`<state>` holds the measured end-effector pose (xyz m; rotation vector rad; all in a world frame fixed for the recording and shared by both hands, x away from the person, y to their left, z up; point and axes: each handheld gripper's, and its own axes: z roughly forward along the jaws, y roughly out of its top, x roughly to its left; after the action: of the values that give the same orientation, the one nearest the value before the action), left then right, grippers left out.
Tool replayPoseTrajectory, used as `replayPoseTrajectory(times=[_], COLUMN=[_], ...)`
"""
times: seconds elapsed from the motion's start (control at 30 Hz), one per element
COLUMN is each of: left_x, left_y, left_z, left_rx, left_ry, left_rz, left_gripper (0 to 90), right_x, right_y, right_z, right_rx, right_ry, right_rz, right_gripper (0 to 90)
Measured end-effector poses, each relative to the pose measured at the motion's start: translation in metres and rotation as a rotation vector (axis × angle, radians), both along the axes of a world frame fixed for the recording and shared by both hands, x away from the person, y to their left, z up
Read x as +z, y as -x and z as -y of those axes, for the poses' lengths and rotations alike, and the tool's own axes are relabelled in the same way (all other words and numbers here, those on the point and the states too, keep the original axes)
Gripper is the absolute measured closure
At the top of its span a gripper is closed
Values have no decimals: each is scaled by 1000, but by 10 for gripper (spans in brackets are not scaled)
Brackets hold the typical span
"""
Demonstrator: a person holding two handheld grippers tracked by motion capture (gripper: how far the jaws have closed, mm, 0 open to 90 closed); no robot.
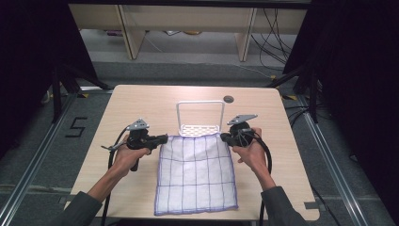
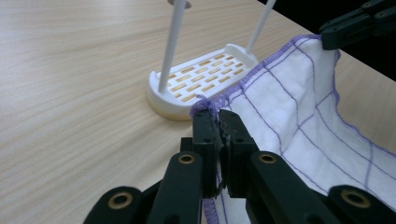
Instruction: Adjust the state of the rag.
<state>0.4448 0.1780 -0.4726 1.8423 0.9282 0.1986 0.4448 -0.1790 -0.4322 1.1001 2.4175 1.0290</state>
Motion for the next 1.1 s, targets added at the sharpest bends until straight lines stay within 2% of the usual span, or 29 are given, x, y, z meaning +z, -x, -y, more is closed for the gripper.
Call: replayPoseTrajectory(times=[0.07, 0.1, 0.13, 0.23, 0.27, 0.3, 0.33, 0.43, 0.5, 0.7, 0.77, 0.8, 0.87, 0.97, 1.07, 1.1], left_x=[-4, -6, -7, -8, -8, -8, -7, -5, -4, 0, 0, 1, 2, 3, 2, 1], left_y=[-5, -7, -8, -13, -14, -14, -13, -12, -10, 12, 22, 27, 37, 55, 70, 74], left_z=[-1, -2, -3, -4, -5, -5, -5, -8, -8, -13, -16, -17, -19, -23, -23, -23], left_rx=[8, 13, 17, 25, 17, 19, 22, 13, 6, -36, -58, -60, -77, -105, -123, -133], left_ry=[6, 9, 10, 21, 30, 40, 39, 53, 57, 69, 69, 63, 65, 72, 58, 58], left_rz=[0, 8, -1, 2, 4, 1, 1, 15, 17, 32, 25, 25, 26, 30, 29, 32], left_gripper=[853, 853, 853, 853, 853, 853, 852, 848, 847, 846, 845, 845, 844, 843, 836, 836], right_x=[-1, -2, -5, -5, -6, -3, -2, -2, 2, 8, 9, 8, 8, 6, 4, 5], right_y=[-3, -5, -6, -10, -11, -11, -10, -9, -6, 20, 30, 33, 45, 60, 75, 82], right_z=[0, 1, 0, 3, 2, 2, 2, 0, 2, 8, 14, 17, 22, 27, 27, 27], right_rx=[-1, 2, -8, -15, -20, -22, -18, -8, 8, 33, 52, 59, 54, 72, 95, 85], right_ry=[19, 25, 14, 22, 12, 17, 14, 18, 20, -7, -15, -27, -45, -68, -82, -82], right_rz=[-23, -14, -2, -11, 9, -22, -31, 19, 9, 38, 46, 72, 48, 76, 76, 72], right_gripper=[866, 866, 865, 866, 866, 866, 865, 863, 862, 860, 858, 858, 858, 858, 858, 858])
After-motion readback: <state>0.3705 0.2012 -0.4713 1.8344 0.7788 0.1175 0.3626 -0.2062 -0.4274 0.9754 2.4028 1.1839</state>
